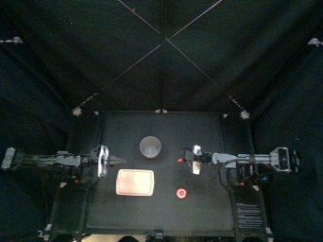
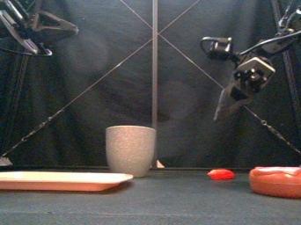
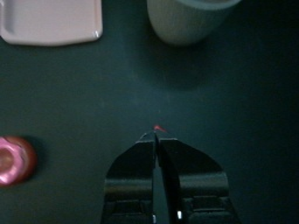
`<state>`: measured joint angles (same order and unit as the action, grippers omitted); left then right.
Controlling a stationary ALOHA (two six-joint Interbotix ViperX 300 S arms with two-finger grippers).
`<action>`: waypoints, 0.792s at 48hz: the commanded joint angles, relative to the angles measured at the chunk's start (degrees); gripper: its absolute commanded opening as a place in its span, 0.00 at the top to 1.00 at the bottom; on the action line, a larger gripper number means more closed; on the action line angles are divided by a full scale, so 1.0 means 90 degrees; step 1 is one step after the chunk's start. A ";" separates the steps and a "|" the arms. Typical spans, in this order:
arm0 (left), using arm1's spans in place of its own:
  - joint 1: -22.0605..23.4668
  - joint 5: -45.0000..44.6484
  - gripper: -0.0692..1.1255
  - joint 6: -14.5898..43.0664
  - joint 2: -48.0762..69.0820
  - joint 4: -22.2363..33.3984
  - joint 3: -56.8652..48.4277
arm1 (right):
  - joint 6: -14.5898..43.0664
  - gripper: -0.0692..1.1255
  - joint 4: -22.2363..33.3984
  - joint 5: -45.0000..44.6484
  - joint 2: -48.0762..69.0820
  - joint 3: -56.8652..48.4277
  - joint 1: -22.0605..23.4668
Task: Pick the red chile then place it on the pink plate
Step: Pick the red chile
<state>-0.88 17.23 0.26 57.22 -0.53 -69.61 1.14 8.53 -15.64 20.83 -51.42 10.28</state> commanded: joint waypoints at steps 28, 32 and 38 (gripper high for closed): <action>-0.0166 0.0059 0.98 0.0000 -0.0020 -0.0020 -0.0010 | -0.0088 0.24 0.1621 -0.2002 -0.1826 0.1250 -0.0010; -0.0186 0.0049 0.98 0.0000 -0.0020 -0.0020 -0.0010 | -0.0088 0.24 0.1582 -0.1973 -0.2051 0.1396 0.0010; -0.0186 0.0059 0.98 -0.0010 -0.0020 -0.0010 -0.0010 | -0.0078 0.24 0.1475 -0.1895 -0.2373 0.1553 0.0039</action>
<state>-2.46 17.23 0.26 57.22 -0.62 -70.40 0.35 22.32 -33.22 -0.18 -39.38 10.37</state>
